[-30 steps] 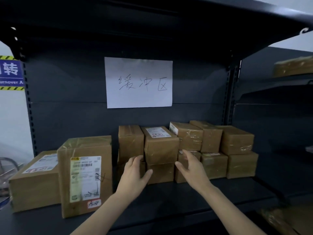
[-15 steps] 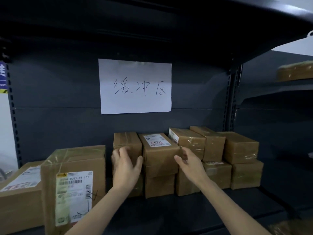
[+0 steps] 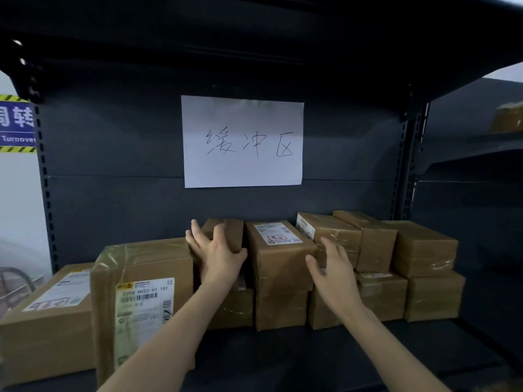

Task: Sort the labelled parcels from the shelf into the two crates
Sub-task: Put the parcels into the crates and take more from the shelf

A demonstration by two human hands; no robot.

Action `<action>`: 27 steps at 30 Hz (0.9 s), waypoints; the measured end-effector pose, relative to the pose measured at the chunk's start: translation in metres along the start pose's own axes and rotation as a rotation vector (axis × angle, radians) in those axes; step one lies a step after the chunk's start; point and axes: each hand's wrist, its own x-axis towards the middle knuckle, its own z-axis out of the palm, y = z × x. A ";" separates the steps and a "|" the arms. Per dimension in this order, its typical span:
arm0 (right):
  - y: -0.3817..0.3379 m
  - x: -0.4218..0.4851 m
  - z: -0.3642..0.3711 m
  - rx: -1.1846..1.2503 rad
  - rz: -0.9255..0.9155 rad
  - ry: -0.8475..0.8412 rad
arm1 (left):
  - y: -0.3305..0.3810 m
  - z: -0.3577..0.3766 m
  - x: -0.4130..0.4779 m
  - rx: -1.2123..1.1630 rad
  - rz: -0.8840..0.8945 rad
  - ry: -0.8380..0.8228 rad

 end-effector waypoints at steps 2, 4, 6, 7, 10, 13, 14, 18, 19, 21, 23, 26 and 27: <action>-0.004 -0.005 -0.003 0.004 -0.055 0.038 | 0.002 -0.004 -0.002 0.012 0.005 -0.007; -0.007 -0.012 -0.004 0.015 -0.123 0.073 | 0.003 -0.012 -0.008 0.015 0.038 0.011; -0.011 -0.022 -0.004 0.036 -0.184 0.075 | 0.001 -0.021 -0.017 -0.008 0.091 0.039; -0.013 -0.029 -0.002 0.055 -0.210 0.060 | 0.000 -0.026 -0.024 -0.028 0.115 0.055; -0.020 -0.049 0.008 0.151 -0.220 -0.082 | -0.004 -0.042 -0.046 -0.087 0.172 0.117; -0.034 -0.060 0.020 0.335 0.020 -0.381 | -0.003 -0.058 -0.064 -0.153 0.165 0.159; -0.040 -0.063 0.023 0.434 0.137 -0.488 | -0.002 -0.063 -0.071 -0.174 0.164 0.170; -0.057 -0.076 0.038 0.781 0.437 -0.715 | -0.006 -0.080 -0.103 -0.246 0.141 0.176; -0.059 -0.078 0.040 0.828 0.427 -0.721 | -0.010 -0.083 -0.111 -0.274 0.119 0.174; -0.064 -0.083 0.041 0.889 0.378 -0.682 | -0.015 -0.088 -0.124 -0.328 0.068 0.157; -0.067 -0.086 0.036 0.881 0.325 -0.602 | -0.020 -0.089 -0.134 -0.368 -0.006 0.109; -0.062 -0.090 0.027 0.772 0.207 -0.498 | -0.028 -0.084 -0.145 -0.401 -0.060 0.007; -0.061 -0.091 0.024 0.735 0.175 -0.482 | -0.031 -0.081 -0.148 -0.398 -0.064 -0.031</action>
